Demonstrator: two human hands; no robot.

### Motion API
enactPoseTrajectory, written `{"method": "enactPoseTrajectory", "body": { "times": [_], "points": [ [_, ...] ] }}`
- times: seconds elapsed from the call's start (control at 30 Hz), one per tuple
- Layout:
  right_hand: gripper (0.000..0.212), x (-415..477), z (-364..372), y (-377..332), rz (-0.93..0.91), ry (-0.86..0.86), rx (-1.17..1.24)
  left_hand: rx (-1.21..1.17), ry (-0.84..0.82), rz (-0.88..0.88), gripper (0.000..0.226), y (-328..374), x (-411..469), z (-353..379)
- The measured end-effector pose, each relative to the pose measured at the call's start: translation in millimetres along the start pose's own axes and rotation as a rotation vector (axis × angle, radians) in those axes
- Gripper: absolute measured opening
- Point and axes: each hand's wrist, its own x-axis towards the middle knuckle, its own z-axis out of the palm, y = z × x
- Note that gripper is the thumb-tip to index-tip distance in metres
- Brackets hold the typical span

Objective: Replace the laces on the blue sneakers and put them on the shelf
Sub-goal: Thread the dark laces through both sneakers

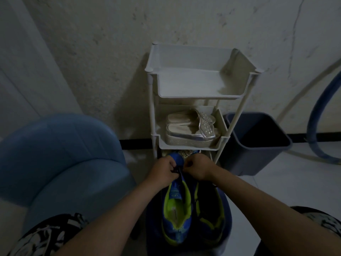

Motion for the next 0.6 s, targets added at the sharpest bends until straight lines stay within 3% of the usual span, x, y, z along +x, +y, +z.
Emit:
{"method": "enactPoseTrajectory", "body": {
  "times": [0.13, 0.2, 0.3, 0.37, 0.43, 0.6],
  "points": [
    [0.014, 3.2, -11.6, 8.8, 0.104, 0.223, 0.172, 0.110, -0.051, 0.019, 0.030, -2.1, 4.9, -4.8],
    [0.014, 1.1, -20.5, 10.7, 0.137, 0.323, 0.391, 0.177, -0.100, 0.046, 0.031, -1.6, 5.7, -6.5],
    [0.012, -9.5, -30.7, -1.0, 0.112, 0.315, 0.887, 0.228, -0.141, 0.109, 0.037, 4.5, 6.5, -8.7],
    [0.010, -15.5, -36.6, -10.2, 0.054, 0.295, 1.064, 0.214, -0.132, 0.122, 0.033, 13.7, 6.8, -9.8],
    [0.016, -17.3, -40.3, -14.7, -0.006, 0.263, 1.139, 0.218, -0.114, 0.148, 0.018, 22.9, 7.4, -9.2],
    [0.012, -18.6, -42.9, -17.5, 0.000, 0.247, 1.121, 0.079, -0.087, 0.102, 0.034, 39.2, 12.7, -14.4]
  ]
}}
